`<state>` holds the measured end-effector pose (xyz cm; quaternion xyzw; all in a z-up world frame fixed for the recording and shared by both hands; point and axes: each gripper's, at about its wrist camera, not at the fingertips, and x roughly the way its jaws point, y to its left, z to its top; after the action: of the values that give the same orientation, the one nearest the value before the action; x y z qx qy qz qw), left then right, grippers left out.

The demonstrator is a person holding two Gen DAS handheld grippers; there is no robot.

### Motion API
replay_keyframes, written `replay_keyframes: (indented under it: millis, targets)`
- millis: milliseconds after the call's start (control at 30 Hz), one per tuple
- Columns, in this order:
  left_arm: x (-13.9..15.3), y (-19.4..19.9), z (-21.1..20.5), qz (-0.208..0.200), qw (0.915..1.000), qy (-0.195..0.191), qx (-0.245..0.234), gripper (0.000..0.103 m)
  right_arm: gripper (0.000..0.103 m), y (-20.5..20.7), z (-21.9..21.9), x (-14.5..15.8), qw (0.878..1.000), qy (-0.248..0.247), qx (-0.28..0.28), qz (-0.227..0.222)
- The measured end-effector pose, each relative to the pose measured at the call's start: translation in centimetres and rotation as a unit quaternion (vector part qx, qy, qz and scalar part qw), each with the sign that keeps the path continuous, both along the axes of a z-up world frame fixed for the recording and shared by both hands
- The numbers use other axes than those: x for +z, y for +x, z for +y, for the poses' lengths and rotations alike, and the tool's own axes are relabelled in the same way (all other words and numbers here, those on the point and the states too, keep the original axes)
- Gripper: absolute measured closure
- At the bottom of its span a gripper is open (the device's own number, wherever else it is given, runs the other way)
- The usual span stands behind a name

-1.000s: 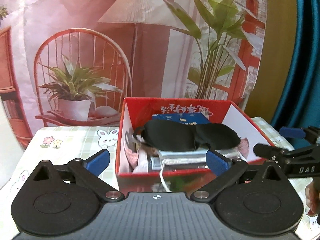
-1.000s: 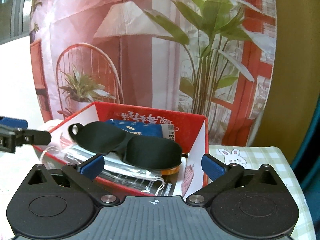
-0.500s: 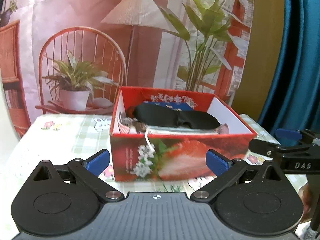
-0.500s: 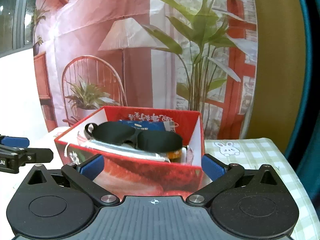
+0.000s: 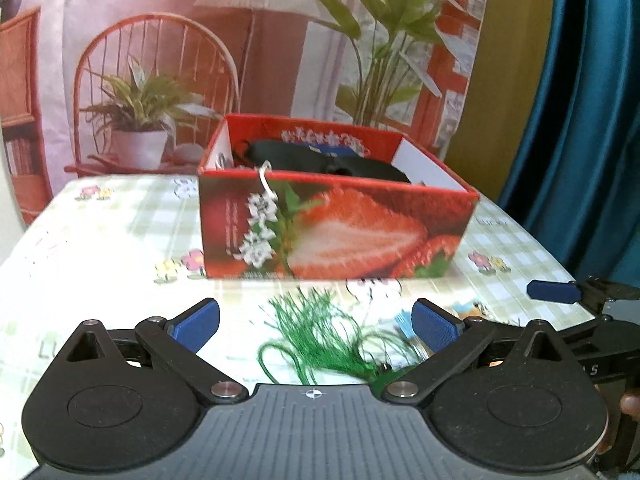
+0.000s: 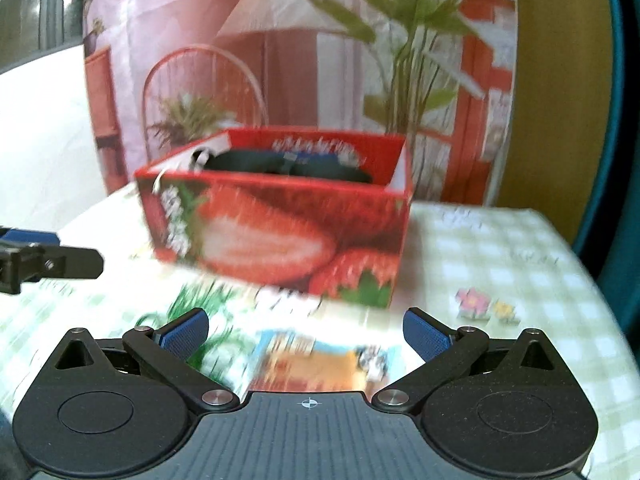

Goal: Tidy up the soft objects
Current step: 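Move the left tool down to the green tasseled pouch, then close the left gripper on the green pouch and lift it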

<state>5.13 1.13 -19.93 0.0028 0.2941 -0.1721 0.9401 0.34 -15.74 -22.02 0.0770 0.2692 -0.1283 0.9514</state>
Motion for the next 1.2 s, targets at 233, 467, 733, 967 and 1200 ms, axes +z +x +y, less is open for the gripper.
replay_keyframes:
  millis: [233,467,733,967,1200]
  targets:
    - [-1.6,-0.3,0.4,0.029,0.9994,-0.013,-0.010,0.010,0.003,-0.8,1.2,-0.9,0.999,0.005,0.035,0.002]
    - [-2.3,-0.4,0.0,0.045,0.9980,-0.027,-0.036,0.024,0.046,0.3,2.9,-1.6,0.995,0.002,0.094,0.022]
    - [-3.9,0.0,-0.7,0.077,0.9939,-0.043,-0.066,0.029,0.049,0.9,4.6,-2.6,0.988,0.010,0.149,0.042]
    - [-5.8,1.0,-1.9,0.114,0.9879,-0.047,-0.095,0.041,0.049,1.8,5.3,-4.1,0.983,0.023,0.168,0.065]
    - [-7.4,1.9,-1.8,0.126,0.9843,-0.073,-0.101,0.049,0.048,2.5,4.9,-5.4,0.983,0.043,0.162,0.072]
